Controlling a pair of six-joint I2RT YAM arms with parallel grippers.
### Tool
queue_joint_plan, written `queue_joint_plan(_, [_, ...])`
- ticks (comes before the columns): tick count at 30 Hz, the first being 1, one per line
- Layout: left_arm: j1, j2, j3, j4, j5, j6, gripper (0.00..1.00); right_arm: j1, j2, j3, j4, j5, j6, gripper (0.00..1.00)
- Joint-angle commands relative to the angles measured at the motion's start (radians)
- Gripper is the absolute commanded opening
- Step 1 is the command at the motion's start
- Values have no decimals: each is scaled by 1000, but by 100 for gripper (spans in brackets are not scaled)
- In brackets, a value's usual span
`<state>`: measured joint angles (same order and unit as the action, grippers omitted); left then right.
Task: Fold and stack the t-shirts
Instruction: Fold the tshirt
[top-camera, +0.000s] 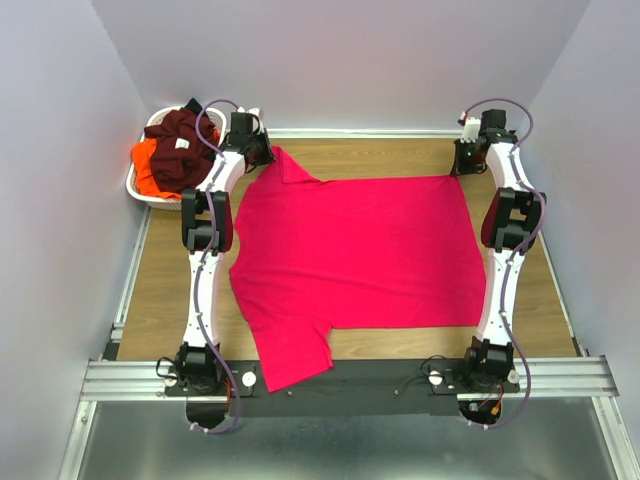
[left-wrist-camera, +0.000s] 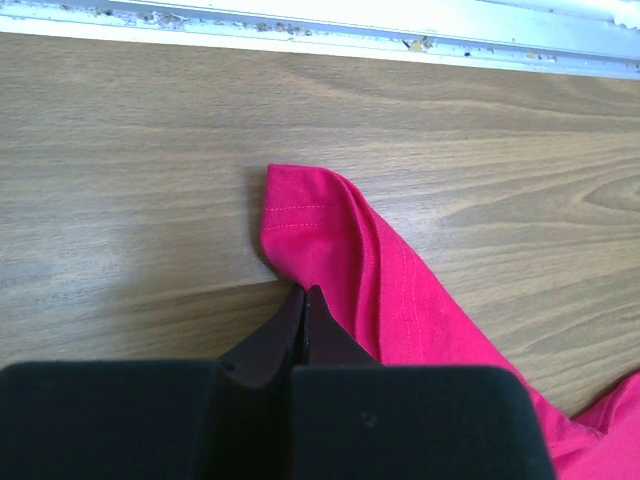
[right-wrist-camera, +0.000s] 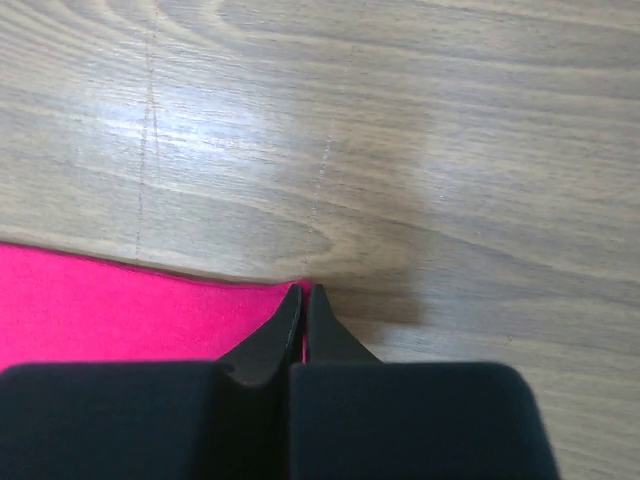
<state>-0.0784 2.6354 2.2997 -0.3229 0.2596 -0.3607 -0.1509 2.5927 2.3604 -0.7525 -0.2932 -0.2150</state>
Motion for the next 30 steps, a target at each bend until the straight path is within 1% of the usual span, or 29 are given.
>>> queue_joint_plan(1, [8, -26, 21, -1, 56, 64, 0, 2, -14, -10, -19, -14, 0, 1])
queue_joint_plan(8, [25, -185, -66, 65, 112, 124, 0, 2, -88, -15, -19, -26, -7, 1])
queue_joint_plan(19, [46, -327, -192, 50, 136, 206, 0, 2, -183, -55, -19, -27, -23, 1])
queue_joint_plan(24, [60, -413, -252, 30, 139, 252, 0, 2, -241, -115, -21, -12, -46, 0])
queue_joint_plan(29, [71, -534, -417, 38, 132, 304, 0, 1, -322, -196, -19, -15, -69, 1])
queue_joint_plan(30, [71, -576, -472, 42, 130, 321, 0, 1, -333, -220, -19, -18, -76, 1])
